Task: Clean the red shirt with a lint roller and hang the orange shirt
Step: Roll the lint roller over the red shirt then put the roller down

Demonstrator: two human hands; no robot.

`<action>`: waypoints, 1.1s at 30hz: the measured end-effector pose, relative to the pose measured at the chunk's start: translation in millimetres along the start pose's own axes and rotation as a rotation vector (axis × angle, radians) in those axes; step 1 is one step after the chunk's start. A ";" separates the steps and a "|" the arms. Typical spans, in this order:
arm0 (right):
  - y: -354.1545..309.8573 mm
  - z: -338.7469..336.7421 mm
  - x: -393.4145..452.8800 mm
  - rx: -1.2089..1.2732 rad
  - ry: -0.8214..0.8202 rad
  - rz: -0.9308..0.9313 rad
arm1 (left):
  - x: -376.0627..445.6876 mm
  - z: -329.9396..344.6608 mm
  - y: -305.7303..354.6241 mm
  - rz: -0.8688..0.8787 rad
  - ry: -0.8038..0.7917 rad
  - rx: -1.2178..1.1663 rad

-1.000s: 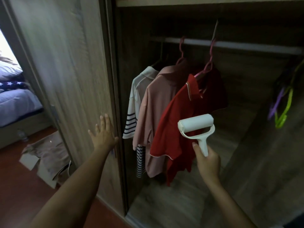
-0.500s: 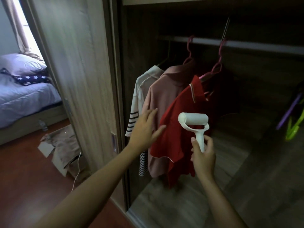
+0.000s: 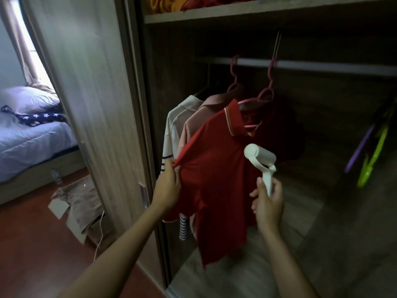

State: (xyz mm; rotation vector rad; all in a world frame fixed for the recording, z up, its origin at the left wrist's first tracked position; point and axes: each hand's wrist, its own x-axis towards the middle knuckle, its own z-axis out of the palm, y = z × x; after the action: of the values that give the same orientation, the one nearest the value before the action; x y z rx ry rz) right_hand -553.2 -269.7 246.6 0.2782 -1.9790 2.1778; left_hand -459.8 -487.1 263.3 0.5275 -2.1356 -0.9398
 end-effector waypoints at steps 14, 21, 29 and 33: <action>3.1 84.9 -27.2 0.095 -0.134 0.015 | 13.5 -98.5 -3.1 0.125 -0.237 0.370; -22.2 108.6 -20.7 0.142 -0.086 -0.066 | 11.6 -110.7 -21.5 0.135 0.017 0.306; 65.6 120.5 -89.0 -0.127 -0.287 -0.018 | 20.8 -127.4 -15.9 0.091 0.094 0.416; 28.6 123.5 -80.0 -0.081 -0.285 -0.045 | 23.2 -134.5 -9.5 0.090 0.087 0.431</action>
State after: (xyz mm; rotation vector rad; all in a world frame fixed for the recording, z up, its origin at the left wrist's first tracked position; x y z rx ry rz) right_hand -481.7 -396.2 209.8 0.6457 -2.1749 2.1230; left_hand -372.1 -568.9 329.3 0.6613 -2.2662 -0.3958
